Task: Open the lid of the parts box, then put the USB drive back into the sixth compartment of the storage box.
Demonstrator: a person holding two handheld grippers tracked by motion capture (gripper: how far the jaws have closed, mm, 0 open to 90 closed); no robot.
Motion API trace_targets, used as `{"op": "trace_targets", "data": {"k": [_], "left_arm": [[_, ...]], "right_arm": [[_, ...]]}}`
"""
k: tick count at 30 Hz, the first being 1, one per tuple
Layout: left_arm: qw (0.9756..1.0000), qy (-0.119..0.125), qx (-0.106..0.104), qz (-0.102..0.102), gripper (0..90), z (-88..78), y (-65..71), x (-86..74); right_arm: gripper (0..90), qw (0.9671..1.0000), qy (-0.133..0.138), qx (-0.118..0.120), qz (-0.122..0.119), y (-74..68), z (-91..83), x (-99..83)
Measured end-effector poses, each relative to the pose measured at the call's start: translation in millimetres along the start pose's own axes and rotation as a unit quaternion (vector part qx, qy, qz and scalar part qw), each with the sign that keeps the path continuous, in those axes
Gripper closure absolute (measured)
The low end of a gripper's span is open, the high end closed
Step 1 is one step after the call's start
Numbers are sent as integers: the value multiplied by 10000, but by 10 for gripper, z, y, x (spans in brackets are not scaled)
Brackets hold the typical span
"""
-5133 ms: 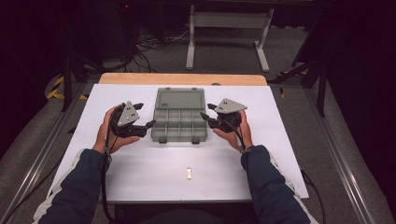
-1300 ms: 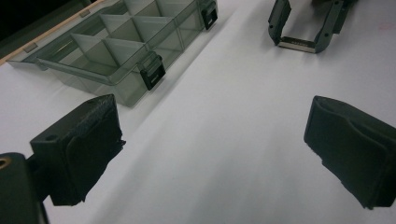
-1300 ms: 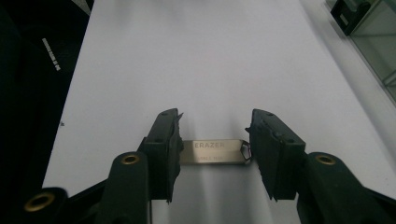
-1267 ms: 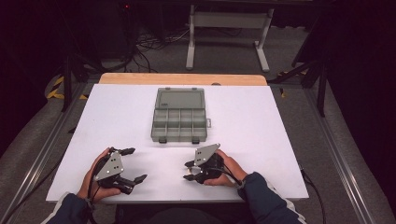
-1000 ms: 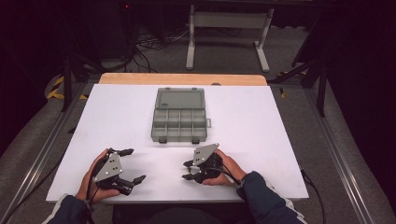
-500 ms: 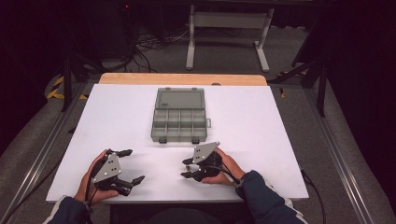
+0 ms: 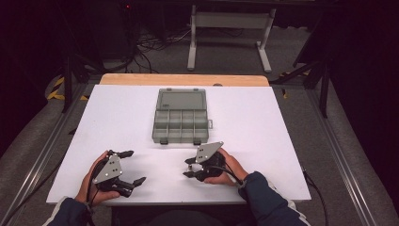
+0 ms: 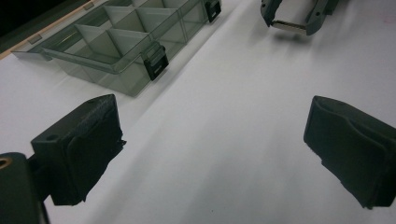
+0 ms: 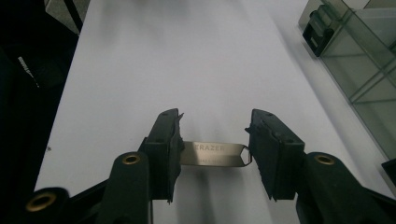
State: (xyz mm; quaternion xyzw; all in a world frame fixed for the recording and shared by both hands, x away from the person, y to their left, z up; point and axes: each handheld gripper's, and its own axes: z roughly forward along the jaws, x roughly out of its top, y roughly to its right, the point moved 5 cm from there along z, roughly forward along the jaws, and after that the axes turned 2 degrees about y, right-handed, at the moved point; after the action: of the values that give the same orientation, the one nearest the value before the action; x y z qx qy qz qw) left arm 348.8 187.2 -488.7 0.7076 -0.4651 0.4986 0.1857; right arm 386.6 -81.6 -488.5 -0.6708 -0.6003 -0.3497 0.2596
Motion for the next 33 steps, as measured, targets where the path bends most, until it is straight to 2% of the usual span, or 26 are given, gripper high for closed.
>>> {"op": "trace_targets", "data": {"k": [6,11,21,26,33], "left_arm": [[10000,8,38,-22,50,-8,-8,-7],[10000,10,72,-24,50,-12,-20,-3],[10000,42,79,-44,50,-16,-22,1],[10000,26,92,-2,50,-16,-27,2],[10000,43,78,5,49,-19,-24,11]], "right_arm": [[546,10000,63,-43,-2,12,-33,27],[546,9996,212,-160,-5,27,-87,76],[546,9988,330,-349,-21,69,-162,125],[546,9986,321,-413,6,89,-163,123],[546,9973,459,-564,66,127,-221,149]]}}
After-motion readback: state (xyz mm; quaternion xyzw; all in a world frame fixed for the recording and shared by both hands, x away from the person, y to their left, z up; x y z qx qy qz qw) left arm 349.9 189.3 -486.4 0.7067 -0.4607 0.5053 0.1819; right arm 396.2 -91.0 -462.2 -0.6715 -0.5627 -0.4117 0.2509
